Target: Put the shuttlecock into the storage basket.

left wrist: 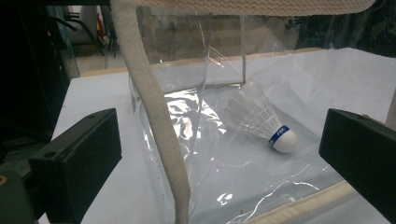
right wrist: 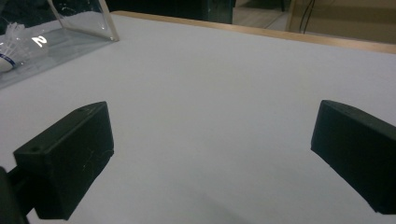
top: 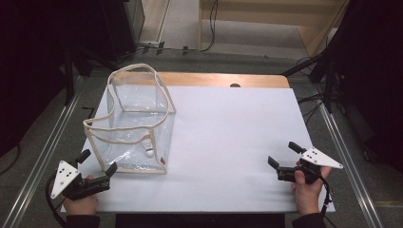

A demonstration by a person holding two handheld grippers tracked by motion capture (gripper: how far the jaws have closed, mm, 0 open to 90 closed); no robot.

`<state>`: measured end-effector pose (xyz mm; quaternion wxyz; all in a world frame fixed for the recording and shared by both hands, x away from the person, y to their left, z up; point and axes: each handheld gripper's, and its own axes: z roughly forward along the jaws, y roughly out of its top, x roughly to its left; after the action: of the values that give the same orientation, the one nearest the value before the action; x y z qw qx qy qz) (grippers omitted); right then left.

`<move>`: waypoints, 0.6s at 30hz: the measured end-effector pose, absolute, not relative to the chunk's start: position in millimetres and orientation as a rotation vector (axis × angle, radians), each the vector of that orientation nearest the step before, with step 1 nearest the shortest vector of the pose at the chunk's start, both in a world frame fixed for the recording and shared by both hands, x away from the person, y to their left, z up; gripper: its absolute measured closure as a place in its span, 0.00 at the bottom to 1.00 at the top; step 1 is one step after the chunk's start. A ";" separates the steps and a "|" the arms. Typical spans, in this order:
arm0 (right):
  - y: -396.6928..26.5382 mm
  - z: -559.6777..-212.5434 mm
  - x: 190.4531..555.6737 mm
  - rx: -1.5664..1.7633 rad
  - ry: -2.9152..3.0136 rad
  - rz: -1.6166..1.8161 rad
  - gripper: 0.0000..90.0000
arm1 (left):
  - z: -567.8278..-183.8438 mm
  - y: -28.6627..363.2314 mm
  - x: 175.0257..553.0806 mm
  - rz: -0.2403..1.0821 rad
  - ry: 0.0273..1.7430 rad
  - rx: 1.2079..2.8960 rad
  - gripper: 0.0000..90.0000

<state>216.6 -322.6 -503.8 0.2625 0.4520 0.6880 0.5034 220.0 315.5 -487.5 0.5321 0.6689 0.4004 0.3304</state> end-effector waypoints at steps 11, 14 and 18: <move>-351.7 -507.1 201.1 1.267 1.809 1.347 0.00 | -487.5 315.6 219.9 0.787 0.955 1.593 0.00; -358.8 -507.8 196.2 1.282 1.791 1.346 0.00 | -487.5 315.5 220.0 0.789 0.956 1.595 0.00; -368.1 -508.9 190.5 1.298 1.770 1.347 0.00 | -487.5 315.6 220.1 0.788 0.958 1.592 0.00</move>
<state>190.5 -368.1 -508.9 0.2793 0.4839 0.6600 0.5022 220.1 315.6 -487.5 0.5327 0.6677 0.4017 0.3303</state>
